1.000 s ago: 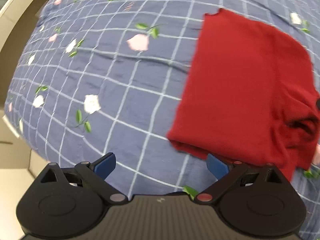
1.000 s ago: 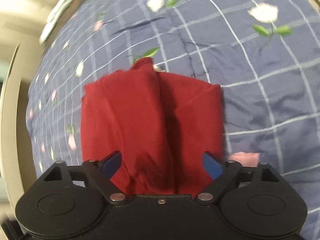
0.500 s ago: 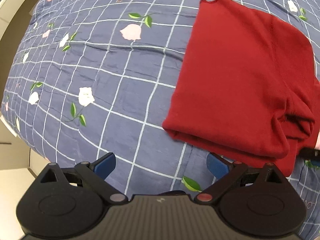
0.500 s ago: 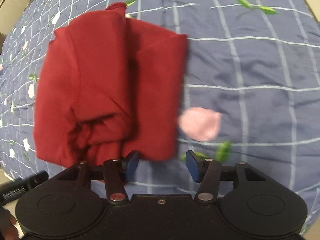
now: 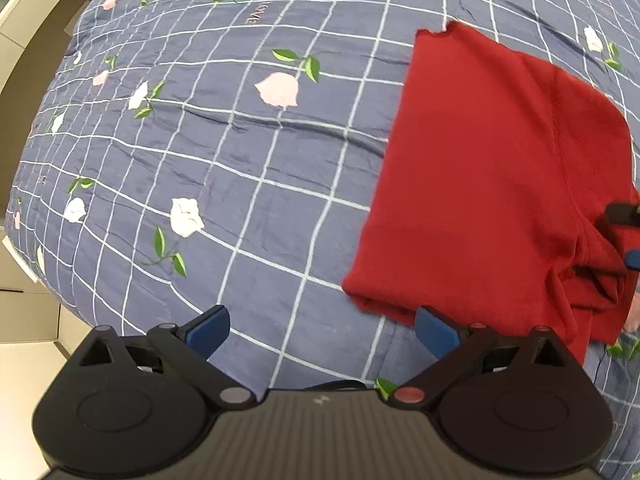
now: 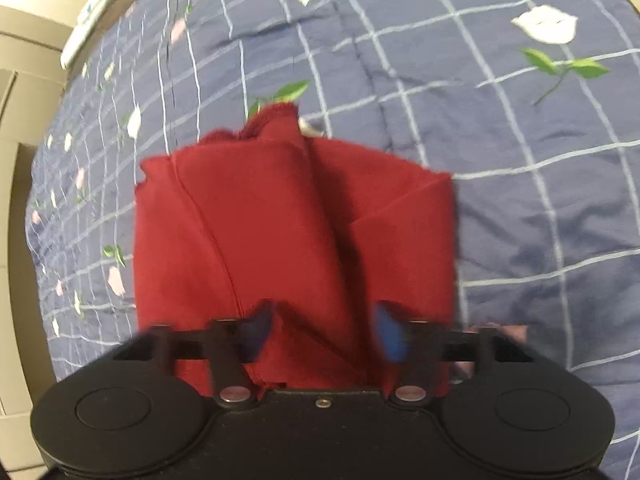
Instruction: Fold small clothes
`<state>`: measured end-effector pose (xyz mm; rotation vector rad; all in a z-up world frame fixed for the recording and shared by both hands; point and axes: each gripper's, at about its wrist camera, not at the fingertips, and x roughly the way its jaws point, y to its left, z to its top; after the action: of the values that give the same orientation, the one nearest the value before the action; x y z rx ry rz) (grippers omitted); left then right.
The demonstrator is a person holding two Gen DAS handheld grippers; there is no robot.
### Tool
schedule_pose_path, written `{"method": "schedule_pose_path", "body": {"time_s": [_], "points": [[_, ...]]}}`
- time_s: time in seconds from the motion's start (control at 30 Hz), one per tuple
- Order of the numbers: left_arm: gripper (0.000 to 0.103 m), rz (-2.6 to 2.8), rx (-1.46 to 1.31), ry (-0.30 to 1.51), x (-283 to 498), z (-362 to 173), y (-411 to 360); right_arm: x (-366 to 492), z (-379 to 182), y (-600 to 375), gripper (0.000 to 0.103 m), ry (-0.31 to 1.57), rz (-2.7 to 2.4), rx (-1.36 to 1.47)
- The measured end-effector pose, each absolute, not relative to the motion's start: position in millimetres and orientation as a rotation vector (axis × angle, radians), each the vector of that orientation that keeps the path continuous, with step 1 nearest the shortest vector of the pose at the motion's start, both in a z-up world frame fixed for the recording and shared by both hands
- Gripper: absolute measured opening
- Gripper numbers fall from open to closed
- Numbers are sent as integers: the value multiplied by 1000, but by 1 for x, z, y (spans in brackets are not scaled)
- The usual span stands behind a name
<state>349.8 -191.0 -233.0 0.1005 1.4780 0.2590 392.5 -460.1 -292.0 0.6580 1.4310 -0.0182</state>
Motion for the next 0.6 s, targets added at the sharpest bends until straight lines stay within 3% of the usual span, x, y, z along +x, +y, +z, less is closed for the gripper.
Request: {"method": "schedule_pose_path", "body": {"time_s": [0.03,0.13,0.33,0.6], "points": [[101,265,96,1475,351,-232,-190,393,-292,-457,20,1436,-22,643],[101,270,84,1467,354,-228,-186,384,-282,-457,8,1398,-28,616],[101,245,72,1457,357,-226,-186,355,-255,-490,4,1312,-12,638],[101,212,129,1472,358,-234,-201,335,-269,-515,0,1341,-91,620]]}}
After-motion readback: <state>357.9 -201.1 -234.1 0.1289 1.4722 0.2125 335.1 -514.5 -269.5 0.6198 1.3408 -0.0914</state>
